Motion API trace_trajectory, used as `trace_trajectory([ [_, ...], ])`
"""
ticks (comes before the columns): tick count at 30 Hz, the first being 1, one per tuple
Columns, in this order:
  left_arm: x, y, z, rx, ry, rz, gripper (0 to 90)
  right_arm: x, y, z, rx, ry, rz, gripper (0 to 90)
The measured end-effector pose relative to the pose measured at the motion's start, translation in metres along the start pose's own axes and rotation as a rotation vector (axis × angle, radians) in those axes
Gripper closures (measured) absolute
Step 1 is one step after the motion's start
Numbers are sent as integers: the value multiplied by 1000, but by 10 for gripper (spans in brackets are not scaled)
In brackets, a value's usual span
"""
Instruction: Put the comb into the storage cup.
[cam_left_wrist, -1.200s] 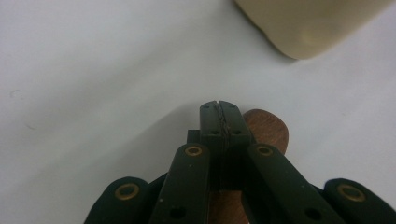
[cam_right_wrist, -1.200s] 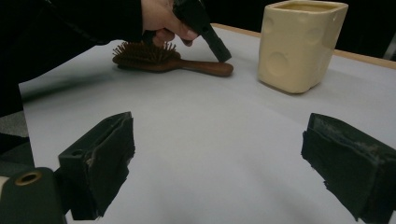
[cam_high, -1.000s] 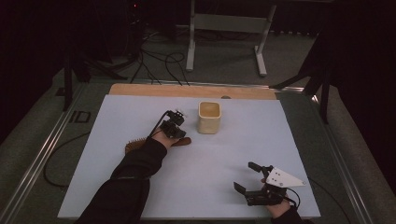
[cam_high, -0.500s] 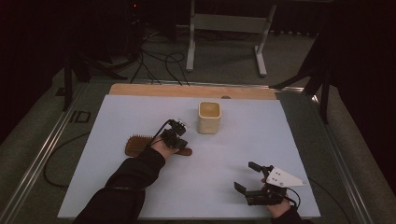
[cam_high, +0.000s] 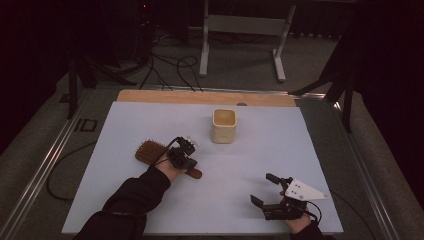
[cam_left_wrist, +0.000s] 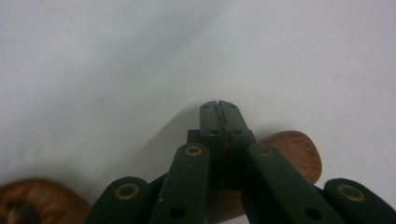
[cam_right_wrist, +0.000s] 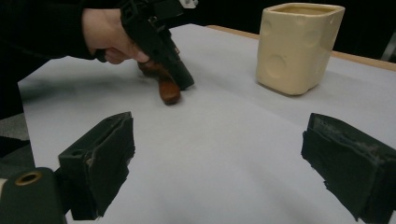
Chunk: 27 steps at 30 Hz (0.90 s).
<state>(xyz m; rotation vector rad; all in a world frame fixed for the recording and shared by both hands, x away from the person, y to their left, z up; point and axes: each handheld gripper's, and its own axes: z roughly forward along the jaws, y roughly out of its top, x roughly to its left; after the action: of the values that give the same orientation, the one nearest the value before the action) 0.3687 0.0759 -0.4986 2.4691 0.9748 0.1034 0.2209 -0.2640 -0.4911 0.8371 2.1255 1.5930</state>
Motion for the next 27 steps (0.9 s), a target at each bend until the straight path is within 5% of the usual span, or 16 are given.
trace_trajectory([
  [18, -9, -51, -26, 16, -4, 10, 900, 0, 1, 0, 0, -6, 0, 90],
  [27, -2, -80, -44, 22, 36, 6, 900, 1, 1, 0, 0, -3, -1, 89],
])
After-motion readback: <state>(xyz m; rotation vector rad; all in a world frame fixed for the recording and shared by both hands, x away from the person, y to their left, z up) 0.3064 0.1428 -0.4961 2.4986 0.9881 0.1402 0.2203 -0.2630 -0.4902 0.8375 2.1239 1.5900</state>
